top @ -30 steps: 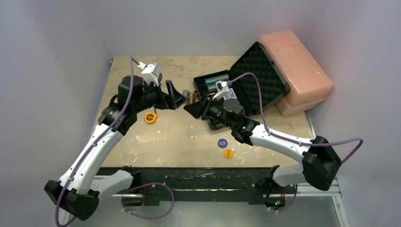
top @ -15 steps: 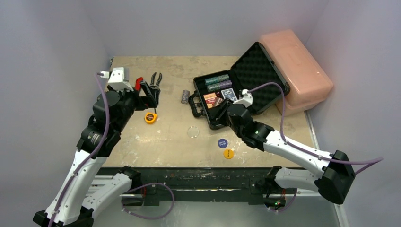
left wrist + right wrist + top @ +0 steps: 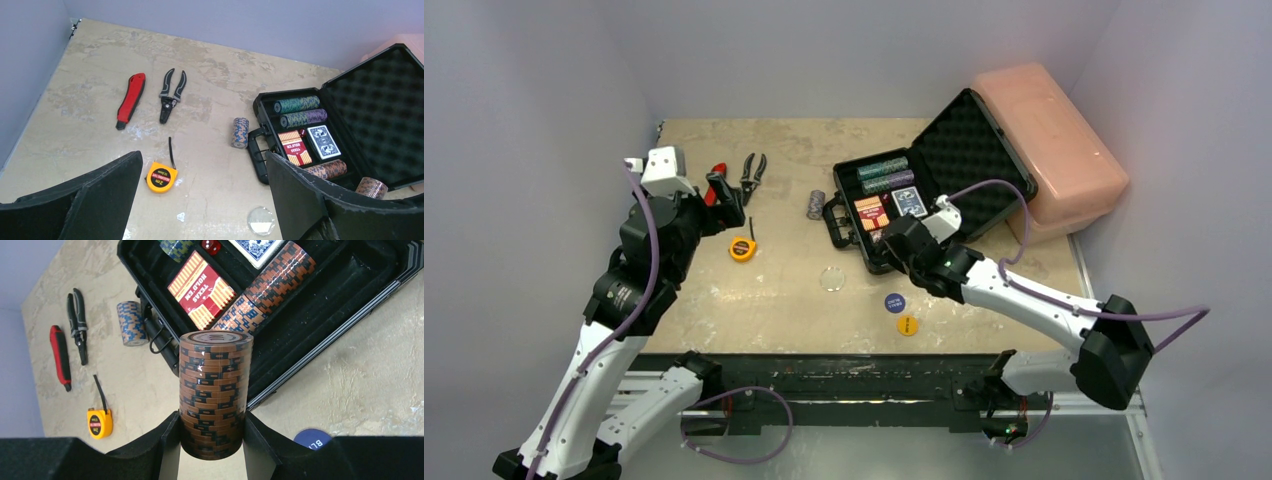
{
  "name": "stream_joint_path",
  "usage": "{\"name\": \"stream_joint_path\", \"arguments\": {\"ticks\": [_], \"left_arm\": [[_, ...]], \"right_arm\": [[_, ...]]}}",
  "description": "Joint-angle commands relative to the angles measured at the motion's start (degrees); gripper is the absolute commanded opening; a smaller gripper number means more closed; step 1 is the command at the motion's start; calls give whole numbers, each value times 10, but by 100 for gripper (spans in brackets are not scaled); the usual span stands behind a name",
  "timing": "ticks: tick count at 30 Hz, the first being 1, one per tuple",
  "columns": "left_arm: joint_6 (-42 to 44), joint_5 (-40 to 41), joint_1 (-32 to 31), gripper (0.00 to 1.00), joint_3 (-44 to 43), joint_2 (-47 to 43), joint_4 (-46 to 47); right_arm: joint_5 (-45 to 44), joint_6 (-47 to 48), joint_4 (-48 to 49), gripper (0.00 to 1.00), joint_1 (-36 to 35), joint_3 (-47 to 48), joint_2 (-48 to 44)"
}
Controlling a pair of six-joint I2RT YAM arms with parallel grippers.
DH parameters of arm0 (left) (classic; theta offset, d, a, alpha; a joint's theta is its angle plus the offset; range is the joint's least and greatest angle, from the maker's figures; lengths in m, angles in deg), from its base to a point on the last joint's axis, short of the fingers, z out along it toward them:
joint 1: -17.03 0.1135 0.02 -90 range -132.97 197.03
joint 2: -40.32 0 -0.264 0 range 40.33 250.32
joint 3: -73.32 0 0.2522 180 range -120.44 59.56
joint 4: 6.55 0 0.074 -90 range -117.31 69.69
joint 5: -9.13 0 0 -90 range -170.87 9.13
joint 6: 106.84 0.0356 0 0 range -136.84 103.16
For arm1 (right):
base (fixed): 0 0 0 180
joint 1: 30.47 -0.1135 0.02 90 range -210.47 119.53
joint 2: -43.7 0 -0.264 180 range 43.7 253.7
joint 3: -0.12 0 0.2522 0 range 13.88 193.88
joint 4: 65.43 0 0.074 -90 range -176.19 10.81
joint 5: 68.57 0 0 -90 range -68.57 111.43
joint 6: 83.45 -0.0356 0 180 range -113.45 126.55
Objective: Pack up texas hold em set
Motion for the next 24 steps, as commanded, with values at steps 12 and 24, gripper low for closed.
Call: {"name": "stream_joint_path", "arguments": {"ticks": [12, 24], "left_arm": [[5, 13, -1, 93, -4, 4, -3], [1, 3, -1, 92, -4, 1, -4]], "right_arm": [[-16, -150, -138, 0, 34, 182, 122], [113, -216, -212, 0, 100, 228, 217]]}}
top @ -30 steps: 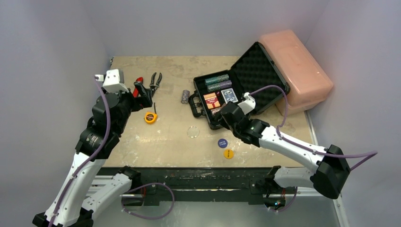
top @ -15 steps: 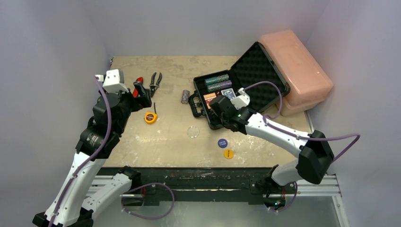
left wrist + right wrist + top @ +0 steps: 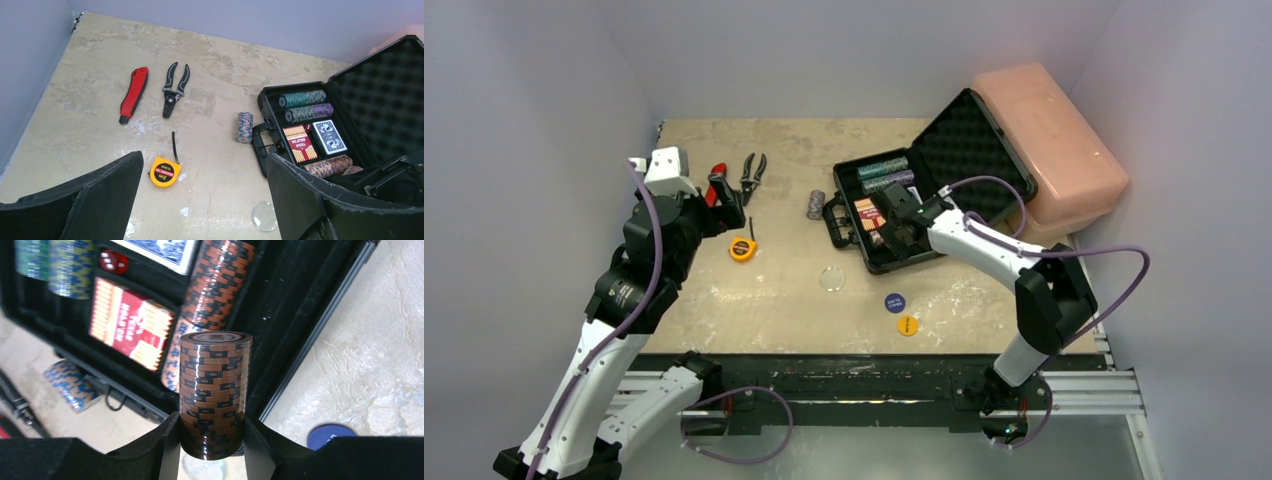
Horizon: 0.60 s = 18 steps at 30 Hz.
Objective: Pack up texas hold em set
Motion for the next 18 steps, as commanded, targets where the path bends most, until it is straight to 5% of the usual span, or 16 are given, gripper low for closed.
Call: {"name": "stream_joint_path", "arguments": {"ticks": [1, 18], "left_arm": [[0, -2, -1, 92, -4, -3, 9], [-2, -15, -1, 91, -7, -1, 5]], "right_arm": [[31, -47, -33, 0, 4, 45, 13], [71, -65, 36, 0, 4, 12, 28]]}}
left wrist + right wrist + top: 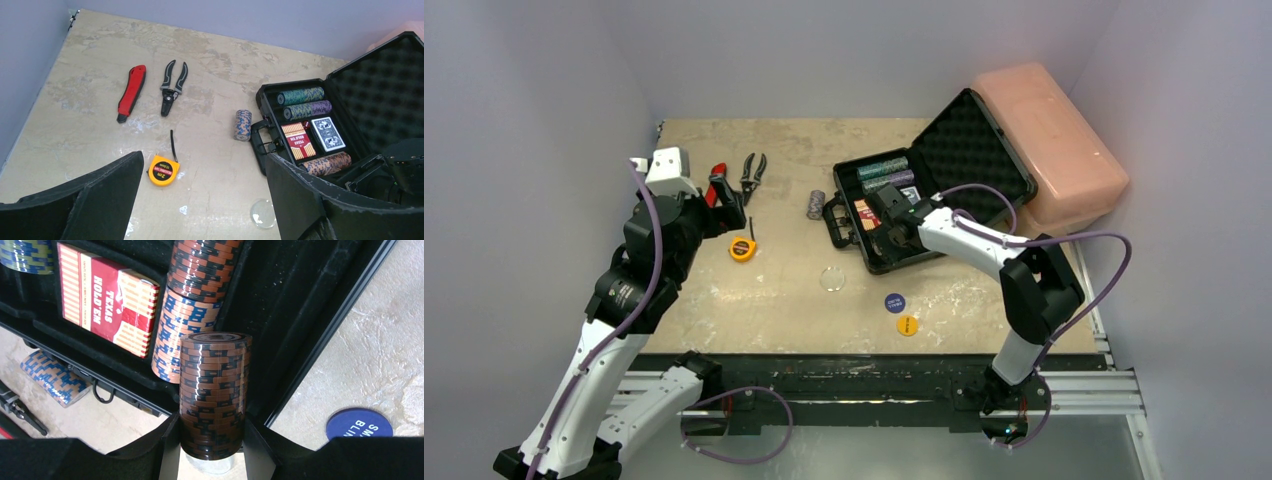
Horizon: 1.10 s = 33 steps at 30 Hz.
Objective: Pack up texas hold em set
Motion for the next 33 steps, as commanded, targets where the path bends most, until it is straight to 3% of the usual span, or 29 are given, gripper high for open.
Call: {"name": "stream_joint_path", "arguments": {"ticks": [1, 11, 16, 19, 20, 22, 24, 33], "left_arm": [[-1, -10, -1, 91, -7, -1, 9], [-1, -15, -1, 91, -8, 0, 8], [-1, -19, -1, 90, -10, 1, 7], [0, -20, -1, 90, -10, 1, 7], [-1, -21, -1, 90, -10, 1, 7], [-1, -22, -1, 90, -10, 1, 7], [-1, -24, -1, 90, -10, 2, 6], [1, -26, -1, 89, -12, 6, 4]], "right_arm": [[-6, -34, 17, 1, -2, 3, -24], [8, -34, 38, 0, -1, -8, -16], [12, -8, 94, 0, 1, -35, -36], [16, 2, 128, 6, 4, -52, -49], [15, 9, 129, 10, 6, -51, -50], [16, 19, 115, 93, 11, -39, -47], [29, 29, 100, 99, 17, -24, -39], [65, 91, 139, 99, 24, -13, -45]]}}
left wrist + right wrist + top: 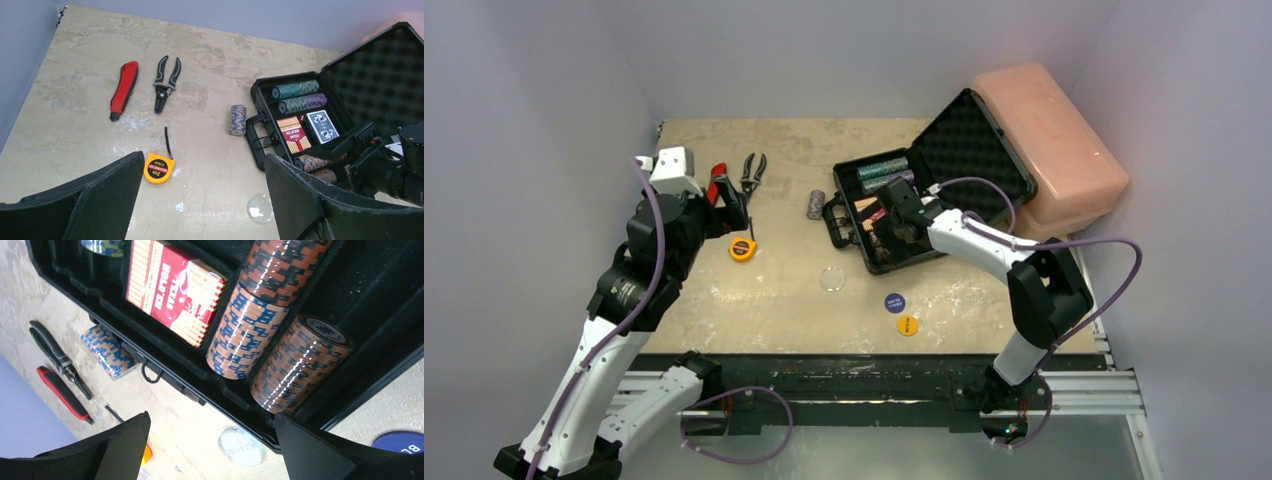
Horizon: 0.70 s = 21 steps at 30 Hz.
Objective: Pack up texas hold em set
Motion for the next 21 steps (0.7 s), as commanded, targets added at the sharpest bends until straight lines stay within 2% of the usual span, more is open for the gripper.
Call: {"name": "stream_joint_path", "arguments": {"ticks": [1, 4, 9, 12, 15, 17, 21], "left_arm": [[2, -5, -1, 89, -12, 1, 5], [3, -6, -1, 89, -12, 1, 5], [6, -8, -1, 89, -11, 1, 6], [6, -12, -1, 89, -12, 2, 6], [7, -17, -1, 89, -12, 4, 6], [8, -21, -1, 89, -12, 4, 7], [11, -36, -1, 89, -12, 5, 9]], "right_arm": [[-2, 55, 28, 99, 1, 25, -26], [-34, 121, 43, 99, 0, 35, -38], [-39, 334, 105, 99, 11, 22, -64], [-35, 395, 119, 96, 37, -9, -82], [-16, 435, 108, 90, 72, -27, -74], [0, 460, 117, 82, 93, -44, -70], [-28, 503, 101, 70, 104, -50, -50]]}}
